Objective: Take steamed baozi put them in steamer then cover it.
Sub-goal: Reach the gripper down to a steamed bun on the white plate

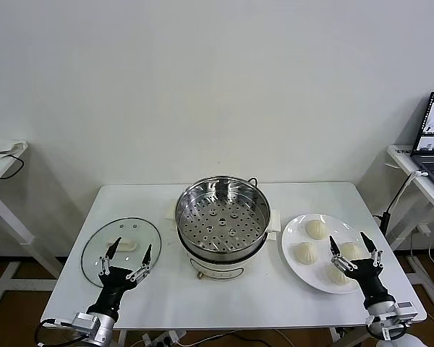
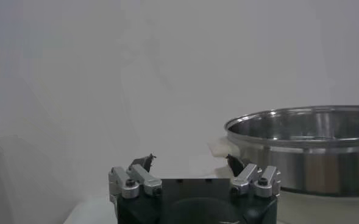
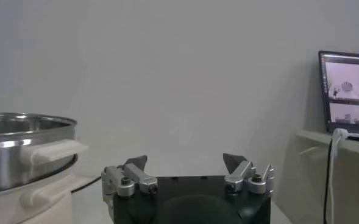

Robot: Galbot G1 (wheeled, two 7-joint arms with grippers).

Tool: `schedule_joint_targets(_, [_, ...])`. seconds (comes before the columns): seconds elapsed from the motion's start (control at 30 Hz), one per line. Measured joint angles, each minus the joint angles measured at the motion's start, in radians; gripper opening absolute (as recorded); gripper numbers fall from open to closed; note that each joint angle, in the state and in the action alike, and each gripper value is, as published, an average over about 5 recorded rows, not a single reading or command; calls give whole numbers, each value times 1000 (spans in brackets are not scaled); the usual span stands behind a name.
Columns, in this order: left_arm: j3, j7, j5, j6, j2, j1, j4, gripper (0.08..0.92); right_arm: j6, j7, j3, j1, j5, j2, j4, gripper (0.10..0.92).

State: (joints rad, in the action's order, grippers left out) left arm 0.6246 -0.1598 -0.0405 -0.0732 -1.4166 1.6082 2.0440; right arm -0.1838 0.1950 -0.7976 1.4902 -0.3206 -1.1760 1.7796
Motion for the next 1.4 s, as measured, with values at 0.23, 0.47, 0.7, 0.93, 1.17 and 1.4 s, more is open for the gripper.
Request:
schedule_joint_targets(0.23, [0, -1, 0, -7, 11, 4, 7, 823, 54, 2, 27, -77, 112, 93, -39, 823])
schedule_joint_targets(0.47, [2, -3, 0, -16, 16, 3, 7, 823, 145, 68, 129, -216, 264, 279, -108, 823])
schedule_joint_targets(0.7, [2, -1, 7, -26, 11, 2, 12, 823, 222, 251, 318, -412, 369, 469, -201, 823])
schedule_joint_targets(0.93, [5, 1, 11, -28, 6, -1, 14, 823, 265, 492, 572, -679, 437, 576, -318, 823])
schedule_joint_targets(1.17, [12, 1, 14, -29, -1, -3, 9, 823, 288, 708, 841, -961, 483, 596, -434, 823])
schedule_joint_targets(1.4, [18, 1, 16, -31, -8, -2, 5, 823, 295, 841, 1055, -1183, 523, 555, -555, 823])
